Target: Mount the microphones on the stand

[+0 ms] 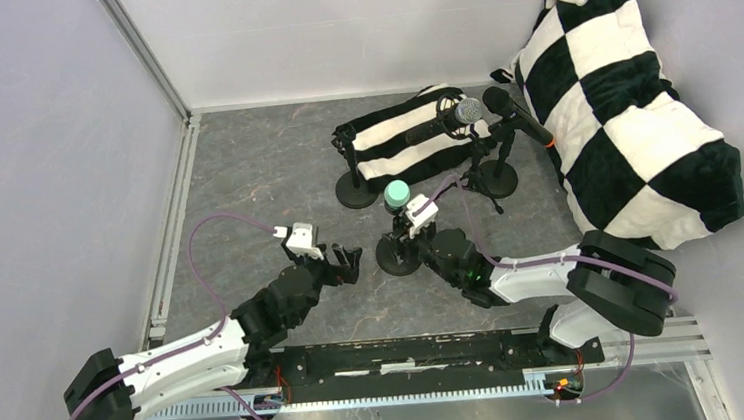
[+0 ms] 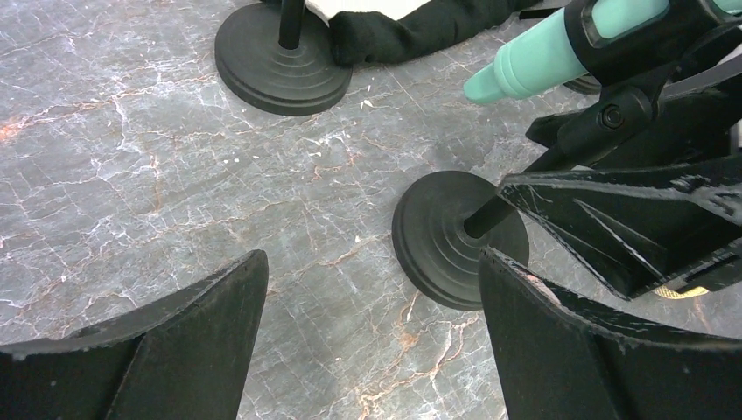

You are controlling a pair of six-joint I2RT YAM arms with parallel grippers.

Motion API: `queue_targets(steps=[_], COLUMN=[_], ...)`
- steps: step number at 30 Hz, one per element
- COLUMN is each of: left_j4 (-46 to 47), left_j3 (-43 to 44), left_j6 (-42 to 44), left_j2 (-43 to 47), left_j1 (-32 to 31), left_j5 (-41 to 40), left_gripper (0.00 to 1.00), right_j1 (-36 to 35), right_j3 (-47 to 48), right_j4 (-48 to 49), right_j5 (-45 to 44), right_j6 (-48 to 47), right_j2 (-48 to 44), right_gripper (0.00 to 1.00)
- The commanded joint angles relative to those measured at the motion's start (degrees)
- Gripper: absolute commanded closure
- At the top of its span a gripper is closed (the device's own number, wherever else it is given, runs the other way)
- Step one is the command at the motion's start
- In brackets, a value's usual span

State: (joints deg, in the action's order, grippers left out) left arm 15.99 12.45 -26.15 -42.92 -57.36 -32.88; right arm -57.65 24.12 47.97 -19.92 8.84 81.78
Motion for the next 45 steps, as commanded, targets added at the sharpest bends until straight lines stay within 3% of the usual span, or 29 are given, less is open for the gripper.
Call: queue_targets(steps=[1, 7, 12, 23, 36, 39, 45], left_j4=[-0.02, -1.56, -1.57, -1.31, -0.37, -0.35, -0.7], left_j3=[-0.92, -1.23, -1.47, -0.94, 0.24, 0.76, 2.05], left_j6=[-2.47, -3.19, -3.4, -2.99, -1.1, -1.23, -1.03], left_j2=[2.17, 3.9, 4.09, 2.26, -0.21, -1.32, -2.34], left_j1=[-0.16, -0.2, -0.16, -0.15, -0.12, -0.12, -0.12], left_j5=[-1.66, -2.16, -2.1, -1.79, -0.22, 0.74, 2.85], left_gripper=[0.05, 0.05, 0.05, 0.05, 0.05, 0.05, 0.05], right_j1=[-0.08, 0.51, 1.59, 7.42, 16.61, 20.5, 30.92], right_j3=[3.48, 3.23, 0.94, -6.69, -9.83, -10.28, -8.49], right_j4=[2.74, 1.73, 3.0, 4.13, -10.84, -12.59, -13.16], right_j5=[-2.03, -2.93, -2.02, 4.81, -8.3, -12.65, -12.2], right_j6=[-1.16, -1.28, -1.45, -4.96, -12.98, -13.03, -11.5], right_j2=[2.62, 3.46, 1.38, -10.13, -35.71, -38.45, -38.06], right_gripper=[0.43, 0.66, 1.0, 1.0, 1.0, 1.0, 1.0])
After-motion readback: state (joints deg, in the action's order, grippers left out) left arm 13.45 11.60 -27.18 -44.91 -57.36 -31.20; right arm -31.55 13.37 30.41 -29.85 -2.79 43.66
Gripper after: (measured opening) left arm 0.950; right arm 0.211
